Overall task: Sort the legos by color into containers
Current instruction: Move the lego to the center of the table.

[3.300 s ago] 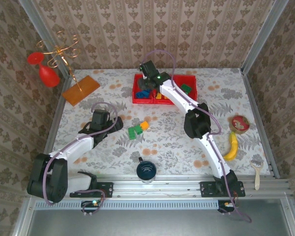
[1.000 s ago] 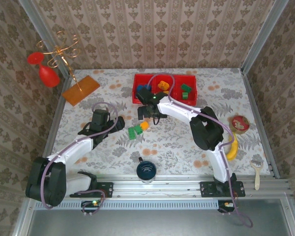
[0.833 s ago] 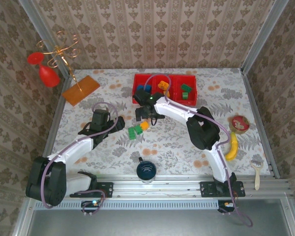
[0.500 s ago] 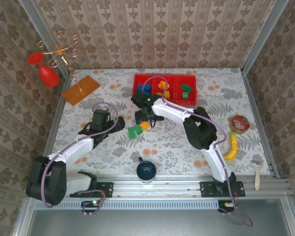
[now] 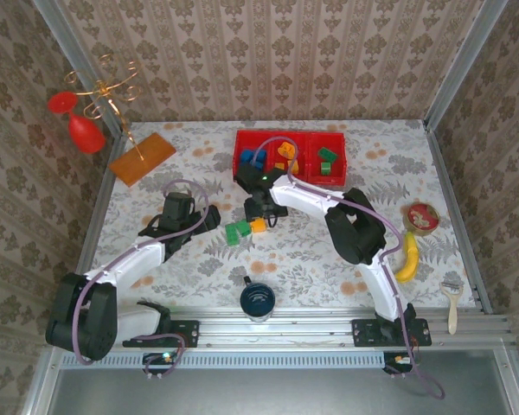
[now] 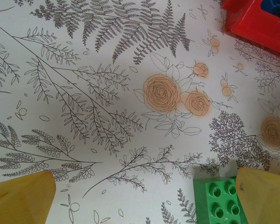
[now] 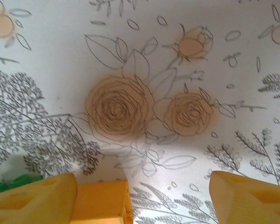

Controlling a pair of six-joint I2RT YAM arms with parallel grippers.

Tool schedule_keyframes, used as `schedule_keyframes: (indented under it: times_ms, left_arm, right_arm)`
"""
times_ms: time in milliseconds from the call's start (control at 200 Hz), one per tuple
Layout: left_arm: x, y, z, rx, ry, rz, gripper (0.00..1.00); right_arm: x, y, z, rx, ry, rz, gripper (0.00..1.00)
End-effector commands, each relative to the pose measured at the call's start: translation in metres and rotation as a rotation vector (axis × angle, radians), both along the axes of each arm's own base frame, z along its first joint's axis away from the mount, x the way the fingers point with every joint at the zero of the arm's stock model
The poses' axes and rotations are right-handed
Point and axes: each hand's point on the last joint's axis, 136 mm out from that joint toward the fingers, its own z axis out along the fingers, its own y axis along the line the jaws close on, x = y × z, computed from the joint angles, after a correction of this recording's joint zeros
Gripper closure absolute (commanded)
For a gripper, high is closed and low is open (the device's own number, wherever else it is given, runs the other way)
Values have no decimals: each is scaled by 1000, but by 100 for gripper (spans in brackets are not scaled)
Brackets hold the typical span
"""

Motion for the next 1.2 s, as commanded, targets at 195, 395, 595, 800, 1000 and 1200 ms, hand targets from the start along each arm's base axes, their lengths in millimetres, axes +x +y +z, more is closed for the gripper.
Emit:
schedule_keyframes:
  times_ms: [195,395,595,800,1000,1200]
  left_arm:
    - [0,-3,-2,-14,3,2,0]
    - [0,-4,-2,-15,4,1,0]
    - [1,-4,0,-10,1,-2,0]
    - [1,-4,-2,-12,4,4,0]
    - [2,-4,-1,-11,6,0,0]
    - [1,-3,-2,-9,8,2,0]
  right_arm:
    - [-28,-17,12,-13,48,14,30]
    - [-38,-17,25,30,43,59,32]
    - [-48,-28,34,-4,53,96,23]
    - [-63,-12,28,31,77,148,14]
    - [-72,3,14,44,120,184,15]
    - [-73,7,1,35,145,186,16]
